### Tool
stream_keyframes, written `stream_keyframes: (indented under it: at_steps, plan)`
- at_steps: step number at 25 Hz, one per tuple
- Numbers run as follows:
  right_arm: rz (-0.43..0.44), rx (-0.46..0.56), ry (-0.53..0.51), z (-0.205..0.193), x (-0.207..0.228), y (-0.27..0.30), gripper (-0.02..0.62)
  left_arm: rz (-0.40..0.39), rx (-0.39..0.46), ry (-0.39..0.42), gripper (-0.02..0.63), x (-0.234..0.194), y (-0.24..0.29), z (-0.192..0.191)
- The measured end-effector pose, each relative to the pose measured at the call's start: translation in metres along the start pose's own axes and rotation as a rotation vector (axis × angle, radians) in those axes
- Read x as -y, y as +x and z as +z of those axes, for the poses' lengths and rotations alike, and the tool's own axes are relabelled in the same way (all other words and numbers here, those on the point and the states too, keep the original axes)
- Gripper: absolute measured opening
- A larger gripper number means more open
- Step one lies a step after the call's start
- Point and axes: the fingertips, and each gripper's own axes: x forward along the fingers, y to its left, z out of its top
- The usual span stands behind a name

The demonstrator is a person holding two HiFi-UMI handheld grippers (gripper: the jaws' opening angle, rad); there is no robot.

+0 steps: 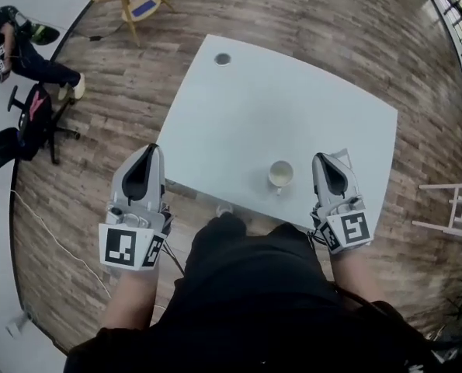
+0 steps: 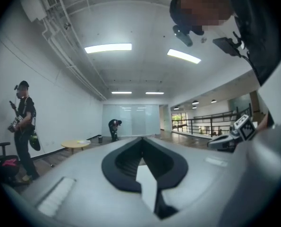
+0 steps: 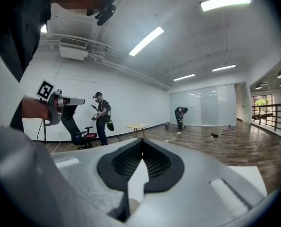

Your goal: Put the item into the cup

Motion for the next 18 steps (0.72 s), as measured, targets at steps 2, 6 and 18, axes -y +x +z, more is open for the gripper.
stream_keyframes:
  at_steps: [2,6,18]
  plan:
    - [-0.087,-0.005,0.018,0.001,0.009,0.001,0.002,-0.059,0.007,-0.007,-0.002,-0.007,0.018,0.0]
    - [-0.295,-0.03,0.018,0.008,0.036,-0.026,0.002,-0.229,0.017,-0.015,-0.002,-0.001,0.066,-0.004]
    - [-0.657,-0.077,-0.06,0.011,0.072,-0.129,0.002,-0.544,0.062,-0.086,-0.002,0.087,0.14,0.009]
